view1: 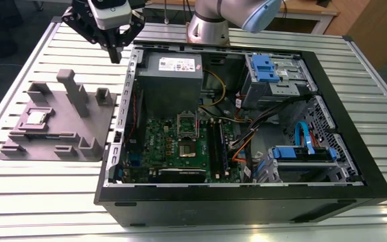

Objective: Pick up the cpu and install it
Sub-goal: 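Reach for the cpu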

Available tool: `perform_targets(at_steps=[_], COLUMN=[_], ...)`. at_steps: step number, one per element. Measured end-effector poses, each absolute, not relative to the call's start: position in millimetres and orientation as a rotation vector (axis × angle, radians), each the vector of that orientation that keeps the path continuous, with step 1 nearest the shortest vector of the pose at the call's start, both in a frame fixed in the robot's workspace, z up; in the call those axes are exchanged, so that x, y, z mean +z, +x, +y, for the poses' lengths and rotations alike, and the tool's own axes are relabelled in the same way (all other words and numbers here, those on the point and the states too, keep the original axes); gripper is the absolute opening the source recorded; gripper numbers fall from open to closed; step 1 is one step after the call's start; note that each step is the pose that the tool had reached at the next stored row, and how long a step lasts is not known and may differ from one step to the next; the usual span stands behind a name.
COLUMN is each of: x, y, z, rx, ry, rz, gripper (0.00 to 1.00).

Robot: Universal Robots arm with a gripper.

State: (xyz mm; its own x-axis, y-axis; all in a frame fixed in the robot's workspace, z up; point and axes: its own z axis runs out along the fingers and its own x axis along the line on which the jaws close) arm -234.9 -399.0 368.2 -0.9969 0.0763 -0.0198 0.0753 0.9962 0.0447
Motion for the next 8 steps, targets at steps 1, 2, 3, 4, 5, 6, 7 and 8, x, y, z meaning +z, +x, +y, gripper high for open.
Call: perform_targets(at_steps=[1, 2, 3, 4, 5, 6, 7, 8], x=[368.2, 368.1, 368.0, 367.9, 367.7, 367.7, 367.6, 367.5], y=[-235.4, -235.9, -236.4, -236.9, -237.4, -237.9, -238.3, -238.9], z=[-399.0, -399.0, -399.0, -399.0, -399.0, -399.0, -399.0, -399.0], rx=[0.069, 0.069, 0.069, 0.069, 0.069, 0.069, 0.069, 0.069], ry=[0.118, 0.118, 0.118, 0.118, 0.118, 0.118, 0.118, 0.118], rz=[3.117, 3.117, 3.117, 3.117, 3.117, 3.117, 3.117, 3.117], gripper=[0.11, 0.11, 0.11, 0.11, 0.11, 0.11, 0.11, 0.11])
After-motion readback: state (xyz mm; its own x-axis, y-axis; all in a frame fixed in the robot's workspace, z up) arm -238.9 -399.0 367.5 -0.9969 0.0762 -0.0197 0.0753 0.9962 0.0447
